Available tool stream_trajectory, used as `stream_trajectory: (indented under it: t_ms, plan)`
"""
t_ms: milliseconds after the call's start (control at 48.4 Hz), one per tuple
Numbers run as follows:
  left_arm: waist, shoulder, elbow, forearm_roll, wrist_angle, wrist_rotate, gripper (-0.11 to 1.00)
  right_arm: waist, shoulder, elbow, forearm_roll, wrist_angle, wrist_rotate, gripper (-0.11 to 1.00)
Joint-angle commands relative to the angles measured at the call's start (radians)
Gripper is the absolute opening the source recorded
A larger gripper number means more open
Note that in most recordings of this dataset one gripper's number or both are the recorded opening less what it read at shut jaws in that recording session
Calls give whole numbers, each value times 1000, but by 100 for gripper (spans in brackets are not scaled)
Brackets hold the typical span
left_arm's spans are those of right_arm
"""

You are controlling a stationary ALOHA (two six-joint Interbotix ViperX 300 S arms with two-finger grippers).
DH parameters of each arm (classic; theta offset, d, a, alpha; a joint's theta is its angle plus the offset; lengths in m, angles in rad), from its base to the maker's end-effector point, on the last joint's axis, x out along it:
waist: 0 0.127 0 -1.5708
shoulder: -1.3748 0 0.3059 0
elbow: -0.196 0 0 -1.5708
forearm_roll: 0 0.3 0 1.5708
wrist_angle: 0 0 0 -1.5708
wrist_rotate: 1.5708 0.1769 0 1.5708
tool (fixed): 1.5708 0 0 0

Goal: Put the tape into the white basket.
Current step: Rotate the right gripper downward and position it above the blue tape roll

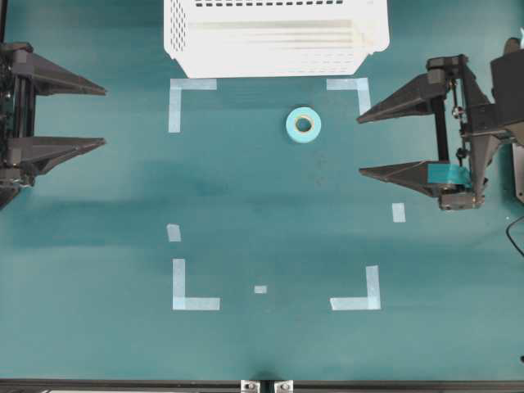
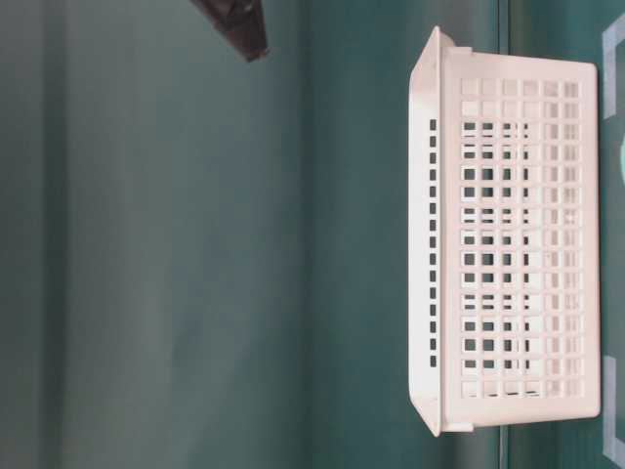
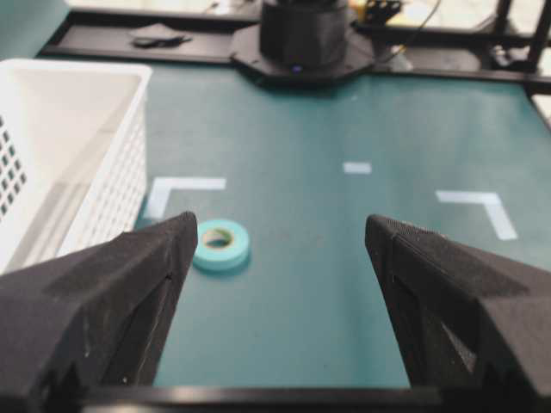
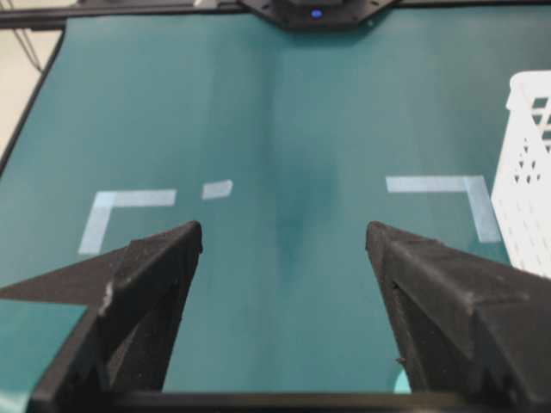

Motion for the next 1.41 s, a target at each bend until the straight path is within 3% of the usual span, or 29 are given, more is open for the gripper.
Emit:
stream_trajectory:
  t_ms: [0, 372, 723, 951, 1178, 1385]
  plan:
    - [6, 3, -8, -2, 6, 0, 87, -3, 9, -44, 14, 0, 2, 87]
    - [9, 2, 11, 0, 12, 6, 87, -5, 141, -126, 143, 34, 2, 87]
    - [9, -160, 67, 0, 17, 5, 87, -14, 204, -187, 331, 34, 2, 87]
    - [34, -224, 66, 0, 210, -3, 87, -14, 279, -235, 442, 46, 2, 86]
    - [83, -225, 86, 0, 256, -3, 87, -32, 353, -282, 495, 114, 8, 86]
    - [103, -225, 91, -2, 256, -3, 87, -67, 393, -285, 506, 150, 84, 86]
